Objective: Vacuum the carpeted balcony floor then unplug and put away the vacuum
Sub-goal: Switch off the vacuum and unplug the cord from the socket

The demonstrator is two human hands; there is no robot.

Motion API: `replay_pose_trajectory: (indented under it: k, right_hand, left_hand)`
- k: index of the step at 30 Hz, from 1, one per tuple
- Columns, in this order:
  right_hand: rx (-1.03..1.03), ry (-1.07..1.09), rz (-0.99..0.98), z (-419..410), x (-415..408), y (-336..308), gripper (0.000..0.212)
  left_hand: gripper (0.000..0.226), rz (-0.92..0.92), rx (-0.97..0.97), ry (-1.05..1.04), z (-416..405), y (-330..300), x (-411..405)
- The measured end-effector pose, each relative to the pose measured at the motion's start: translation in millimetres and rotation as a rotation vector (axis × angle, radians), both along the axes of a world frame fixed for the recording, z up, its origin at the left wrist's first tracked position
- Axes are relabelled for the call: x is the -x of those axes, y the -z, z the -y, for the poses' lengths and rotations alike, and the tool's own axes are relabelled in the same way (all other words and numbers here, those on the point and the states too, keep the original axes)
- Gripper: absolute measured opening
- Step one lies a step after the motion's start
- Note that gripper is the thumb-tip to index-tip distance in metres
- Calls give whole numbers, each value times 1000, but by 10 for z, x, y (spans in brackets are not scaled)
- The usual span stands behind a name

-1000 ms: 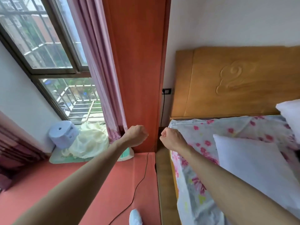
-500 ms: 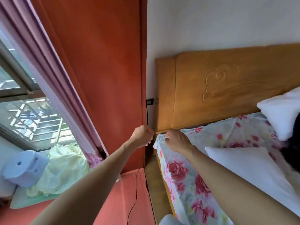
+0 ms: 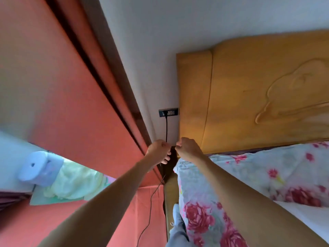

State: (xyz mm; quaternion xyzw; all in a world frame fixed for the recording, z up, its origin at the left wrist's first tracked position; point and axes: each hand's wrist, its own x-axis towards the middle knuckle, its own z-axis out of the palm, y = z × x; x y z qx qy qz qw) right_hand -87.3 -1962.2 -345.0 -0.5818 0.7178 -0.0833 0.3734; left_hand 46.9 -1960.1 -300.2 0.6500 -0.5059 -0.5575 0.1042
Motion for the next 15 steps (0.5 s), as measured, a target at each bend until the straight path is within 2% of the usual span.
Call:
replay_pose_trajectory:
  k: [2,5,10,15]
  right_hand:
    - [-35,-47,48,239,-1,91,28]
    - [-118,-71,164,575,-44,233,26]
    - [-266,158,449,1084,-141,584,38]
    - [-296,216,457,1672,-269,940,55]
  left_hand:
    - [37,-72,-78,-143,189,80,104]
    - [33,-141,-190,-388,404,188,246]
    - [27,-205,-194,-679,679,482,340]
    - [29,-357,-240,-865,892,715,508]
